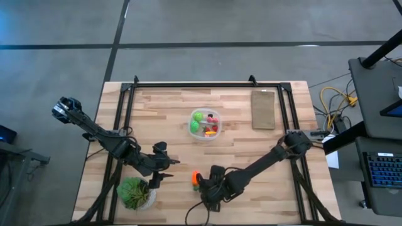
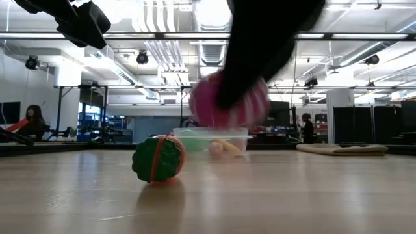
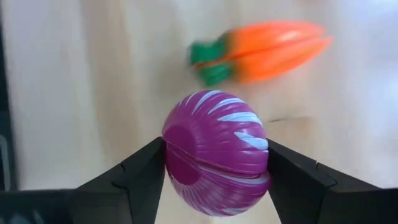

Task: Pick and placing Produce into tupperware
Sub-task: Put the purple onion into the transparent container

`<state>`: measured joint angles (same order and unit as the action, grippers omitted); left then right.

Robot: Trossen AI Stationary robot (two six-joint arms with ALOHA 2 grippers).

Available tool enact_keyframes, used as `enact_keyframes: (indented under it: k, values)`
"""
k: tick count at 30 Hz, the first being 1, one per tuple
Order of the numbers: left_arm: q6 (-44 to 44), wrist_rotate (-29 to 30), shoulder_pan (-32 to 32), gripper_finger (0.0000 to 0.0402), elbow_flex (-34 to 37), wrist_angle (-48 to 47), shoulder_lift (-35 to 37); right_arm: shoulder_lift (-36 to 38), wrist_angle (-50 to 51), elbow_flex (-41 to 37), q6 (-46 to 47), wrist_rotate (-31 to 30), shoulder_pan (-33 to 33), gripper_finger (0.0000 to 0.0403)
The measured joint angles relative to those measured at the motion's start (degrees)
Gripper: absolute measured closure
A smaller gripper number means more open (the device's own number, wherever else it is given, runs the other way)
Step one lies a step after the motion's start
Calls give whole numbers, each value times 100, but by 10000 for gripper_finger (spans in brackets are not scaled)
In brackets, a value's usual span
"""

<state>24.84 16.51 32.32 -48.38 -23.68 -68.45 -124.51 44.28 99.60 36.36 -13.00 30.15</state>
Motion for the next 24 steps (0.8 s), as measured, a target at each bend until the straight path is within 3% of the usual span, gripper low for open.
enact_keyframes:
  k: [5,13,19,24]
  values:
    - [8,2,0,175,0,4,0,238,924,498,0,-813,-209,171]
    - [41,0,2,175,2,2,0,1150,1287,328,-55,-1130,-1109,171]
    - [184,4,62,175,2,-53,25,2154,1227,-633,-86,-1074,-2039,171]
    - [188,11,130,175,2,-421,37,2507,878,-1466,-40,-204,-2833,166]
